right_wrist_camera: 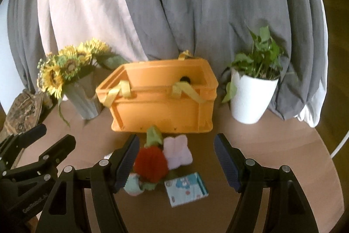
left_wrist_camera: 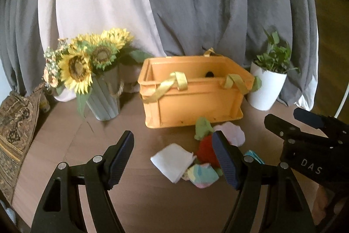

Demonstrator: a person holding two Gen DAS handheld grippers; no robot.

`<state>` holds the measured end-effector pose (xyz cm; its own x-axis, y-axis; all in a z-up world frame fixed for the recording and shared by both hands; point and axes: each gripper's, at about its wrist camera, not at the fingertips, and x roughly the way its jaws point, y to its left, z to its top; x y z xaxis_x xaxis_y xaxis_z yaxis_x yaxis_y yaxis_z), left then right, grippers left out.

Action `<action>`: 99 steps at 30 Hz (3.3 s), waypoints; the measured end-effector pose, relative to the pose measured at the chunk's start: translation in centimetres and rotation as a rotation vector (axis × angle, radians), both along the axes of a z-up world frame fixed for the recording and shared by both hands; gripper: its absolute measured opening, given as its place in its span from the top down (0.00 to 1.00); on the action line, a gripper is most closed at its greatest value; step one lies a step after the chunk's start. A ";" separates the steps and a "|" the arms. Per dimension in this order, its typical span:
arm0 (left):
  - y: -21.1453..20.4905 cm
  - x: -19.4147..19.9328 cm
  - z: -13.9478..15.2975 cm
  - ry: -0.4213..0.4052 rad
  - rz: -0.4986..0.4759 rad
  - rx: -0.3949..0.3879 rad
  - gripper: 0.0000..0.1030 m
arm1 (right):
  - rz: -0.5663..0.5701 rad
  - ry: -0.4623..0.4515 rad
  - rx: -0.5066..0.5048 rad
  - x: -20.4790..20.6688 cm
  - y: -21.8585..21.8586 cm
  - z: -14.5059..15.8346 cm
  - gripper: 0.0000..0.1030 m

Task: Organize soft objects
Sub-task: 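Withdraw both tools from the crate toward the remaining plush toys, then grasp the pastel fabric plush with the left tool while the right tool grasps the blue tissue pack, then lift the pastel plush and blue tissue pack over the orange crate with both tools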

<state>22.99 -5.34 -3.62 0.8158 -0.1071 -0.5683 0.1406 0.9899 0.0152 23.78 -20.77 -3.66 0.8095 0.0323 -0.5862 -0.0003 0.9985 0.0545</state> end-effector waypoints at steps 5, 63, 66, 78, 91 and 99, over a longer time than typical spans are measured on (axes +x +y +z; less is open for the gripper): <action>-0.5 -0.4 -1.4 0.027 -0.015 -0.001 0.29 | 0.017 0.034 -0.003 -0.5 0.0 -1.5 0.30; -4.1 4.7 -13.7 0.223 -0.284 0.058 0.46 | 0.059 0.280 -0.074 3.9 -1.2 -14.0 0.18; -4.2 4.8 -13.7 0.218 -0.284 0.058 0.48 | 0.059 0.277 -0.065 3.9 -1.3 -14.0 0.18; -4.2 4.0 -13.3 0.207 -0.250 0.028 0.59 | 0.059 0.262 -0.037 2.8 -1.4 -13.7 0.23; -3.1 1.7 -9.6 0.168 -0.164 -0.048 0.60 | 0.032 0.200 -0.004 0.5 -1.8 -10.5 0.24; -2.5 0.7 -6.1 0.103 -0.149 -0.061 0.59 | 0.036 0.136 -0.007 -0.3 -1.4 -7.3 0.24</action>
